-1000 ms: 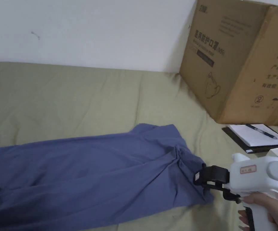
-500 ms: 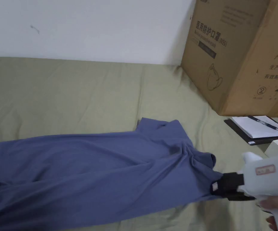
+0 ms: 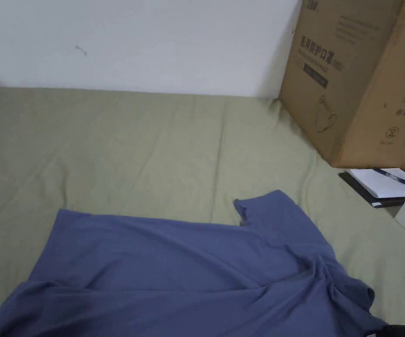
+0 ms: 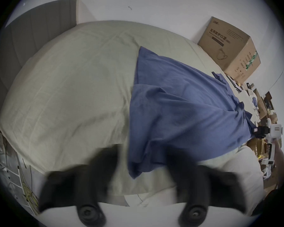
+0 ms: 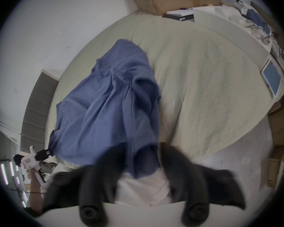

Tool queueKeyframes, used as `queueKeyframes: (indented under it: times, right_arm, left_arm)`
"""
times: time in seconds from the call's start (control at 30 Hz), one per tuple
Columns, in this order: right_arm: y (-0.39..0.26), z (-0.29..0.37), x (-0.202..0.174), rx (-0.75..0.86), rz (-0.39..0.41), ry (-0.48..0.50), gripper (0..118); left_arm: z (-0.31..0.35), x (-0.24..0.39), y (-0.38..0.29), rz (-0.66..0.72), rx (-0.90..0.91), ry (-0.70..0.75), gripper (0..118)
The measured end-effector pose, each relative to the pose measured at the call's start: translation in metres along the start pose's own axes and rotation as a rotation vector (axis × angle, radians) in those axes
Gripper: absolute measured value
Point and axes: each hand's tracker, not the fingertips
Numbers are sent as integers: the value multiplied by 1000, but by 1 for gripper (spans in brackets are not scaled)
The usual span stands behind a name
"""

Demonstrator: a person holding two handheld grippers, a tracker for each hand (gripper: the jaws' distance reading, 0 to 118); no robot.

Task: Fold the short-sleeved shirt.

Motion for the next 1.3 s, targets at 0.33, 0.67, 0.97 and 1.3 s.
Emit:
queueKeyframes:
  times: [0.33, 0.67, 0.97, 1.3]
  right_arm:
    - [-20, 66, -130, 559, 324, 4, 114]
    - [-20, 60, -191, 863, 338, 173, 0]
    - [15, 15, -180, 619, 337, 178, 0]
    - [13, -33, -180, 471, 410, 153, 0]
  left_arm:
    - [71, 40, -4, -12, 399, -122, 114]
    - [73, 105, 60, -170, 714, -152, 0]
    - [-101, 55, 254, -31, -135, -68, 15]
    - [-204, 30, 267, -32, -176, 108, 109]
